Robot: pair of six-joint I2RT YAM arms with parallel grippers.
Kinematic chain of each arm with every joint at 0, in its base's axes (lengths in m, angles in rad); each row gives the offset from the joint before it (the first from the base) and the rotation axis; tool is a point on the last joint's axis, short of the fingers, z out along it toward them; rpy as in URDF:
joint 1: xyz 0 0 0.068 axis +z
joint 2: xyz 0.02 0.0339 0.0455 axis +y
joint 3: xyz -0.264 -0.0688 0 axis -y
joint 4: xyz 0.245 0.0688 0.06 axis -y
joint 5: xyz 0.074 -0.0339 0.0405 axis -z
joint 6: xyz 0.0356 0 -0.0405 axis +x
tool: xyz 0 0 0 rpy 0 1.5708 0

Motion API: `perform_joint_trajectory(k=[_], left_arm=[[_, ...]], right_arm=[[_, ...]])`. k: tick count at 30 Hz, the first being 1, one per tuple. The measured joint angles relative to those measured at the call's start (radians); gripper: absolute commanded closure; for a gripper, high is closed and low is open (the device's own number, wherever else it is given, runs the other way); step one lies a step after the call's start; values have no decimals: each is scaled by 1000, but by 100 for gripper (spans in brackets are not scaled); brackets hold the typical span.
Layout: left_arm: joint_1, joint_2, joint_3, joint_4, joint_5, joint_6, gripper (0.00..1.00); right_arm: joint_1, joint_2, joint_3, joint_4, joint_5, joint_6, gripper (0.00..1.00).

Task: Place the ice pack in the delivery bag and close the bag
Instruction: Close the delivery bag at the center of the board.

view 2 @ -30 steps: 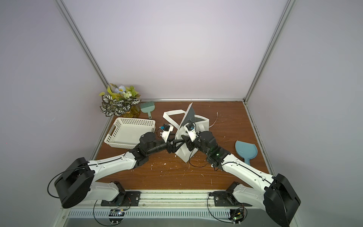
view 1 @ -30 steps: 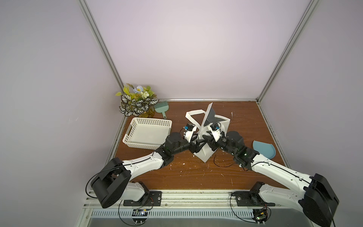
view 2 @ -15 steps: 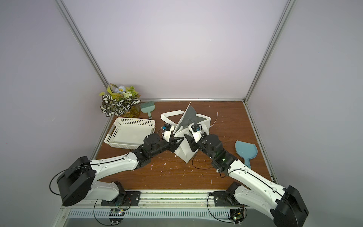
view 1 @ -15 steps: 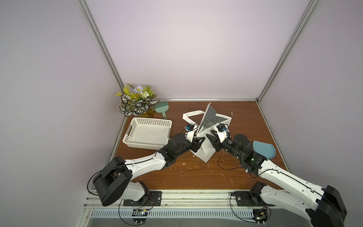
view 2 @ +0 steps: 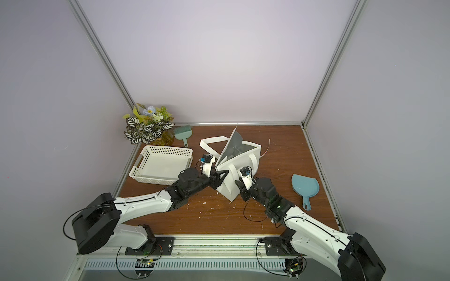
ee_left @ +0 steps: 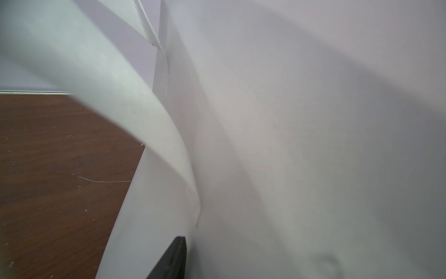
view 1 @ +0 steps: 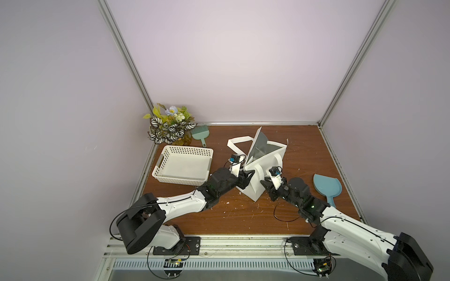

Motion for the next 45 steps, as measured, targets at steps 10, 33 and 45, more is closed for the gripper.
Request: perform_joint_trajectory(k=[10,33,45], left_arm=[[-49,34,-40,102,-77,-17,41],[-64,82,-56,172,-125,-28,66],[-65,45,-58,177,-66,-28,50]], right_arm=[[0,48,1,71,-13,6,71],[0,59,9,95,-26,6,70],[-1,50,34,76,-21,-19,69]])
